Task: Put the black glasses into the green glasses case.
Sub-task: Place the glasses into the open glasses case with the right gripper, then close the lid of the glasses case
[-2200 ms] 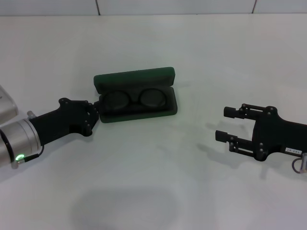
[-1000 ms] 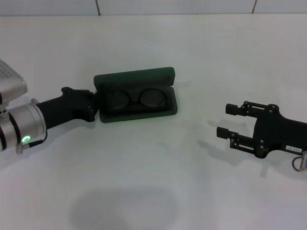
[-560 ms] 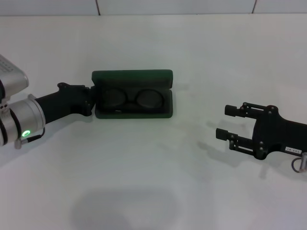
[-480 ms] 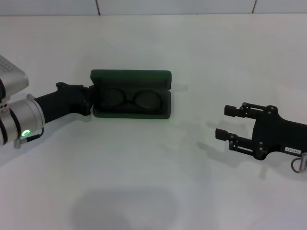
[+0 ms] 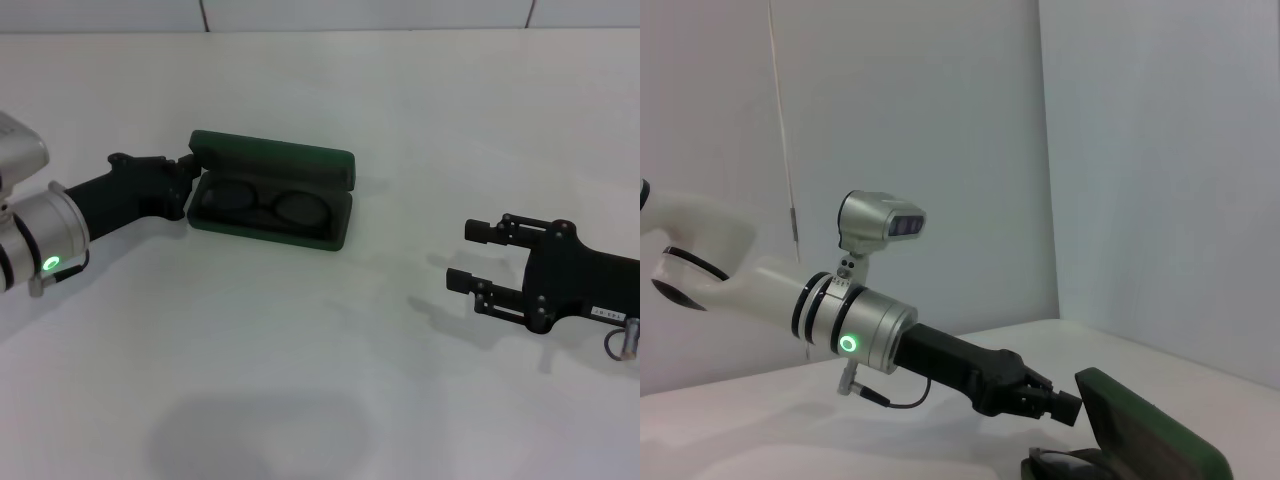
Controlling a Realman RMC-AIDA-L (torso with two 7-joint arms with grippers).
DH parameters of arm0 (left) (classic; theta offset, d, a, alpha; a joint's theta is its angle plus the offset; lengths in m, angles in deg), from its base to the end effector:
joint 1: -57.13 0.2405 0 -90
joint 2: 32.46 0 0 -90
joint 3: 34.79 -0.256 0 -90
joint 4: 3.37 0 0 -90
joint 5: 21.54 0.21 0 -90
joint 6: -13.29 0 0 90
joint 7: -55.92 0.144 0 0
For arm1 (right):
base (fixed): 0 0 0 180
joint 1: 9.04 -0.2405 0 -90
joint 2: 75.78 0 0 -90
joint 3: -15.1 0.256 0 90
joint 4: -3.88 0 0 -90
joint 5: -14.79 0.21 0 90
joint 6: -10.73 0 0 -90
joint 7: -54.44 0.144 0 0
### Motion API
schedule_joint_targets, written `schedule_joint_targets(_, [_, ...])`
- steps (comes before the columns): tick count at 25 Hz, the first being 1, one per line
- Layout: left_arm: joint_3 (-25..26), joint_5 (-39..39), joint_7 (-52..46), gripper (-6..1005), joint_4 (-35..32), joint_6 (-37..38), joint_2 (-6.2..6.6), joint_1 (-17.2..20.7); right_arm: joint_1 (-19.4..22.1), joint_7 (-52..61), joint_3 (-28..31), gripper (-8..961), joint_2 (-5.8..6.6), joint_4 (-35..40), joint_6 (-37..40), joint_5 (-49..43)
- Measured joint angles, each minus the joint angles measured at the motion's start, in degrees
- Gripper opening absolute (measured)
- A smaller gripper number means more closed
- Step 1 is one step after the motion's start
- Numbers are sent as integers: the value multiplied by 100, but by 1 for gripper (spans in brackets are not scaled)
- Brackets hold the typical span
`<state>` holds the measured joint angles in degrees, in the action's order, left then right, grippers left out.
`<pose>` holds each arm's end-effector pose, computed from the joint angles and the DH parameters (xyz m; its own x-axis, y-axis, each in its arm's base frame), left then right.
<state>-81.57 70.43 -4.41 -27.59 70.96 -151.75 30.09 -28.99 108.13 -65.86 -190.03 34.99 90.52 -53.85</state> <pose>-0.3233 0.3517 -0.0229 0.7754 0.3313 0.5375 0.6135 -0.5966 -0.5173 0.2661 0.2929 -0.0316 0.7951 -0.0718 -0.6022 -0.2810 -0.9235 -0.2611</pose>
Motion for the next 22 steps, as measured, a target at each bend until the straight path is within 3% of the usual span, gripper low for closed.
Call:
schedule_joint_targets(8, [5,-5,-404,18,-8,535,94,289,33,0,25,578,0,0,9,0])
schedule_joint_targets(12, [-14,-29,-1702,19,-285,910,163,371,36,0,31,577,0,0,10,0])
schedule_joint_targets(18, [-109,135,-2689,19,-1194,1014,-30,288,44,-12,31,577,1,-5,-22,-34])
schedule_joint_targets(22, [-541,97,-3305,19,-1832,913,-58,82,45,-64,34,577,-4,-27,-34,-116])
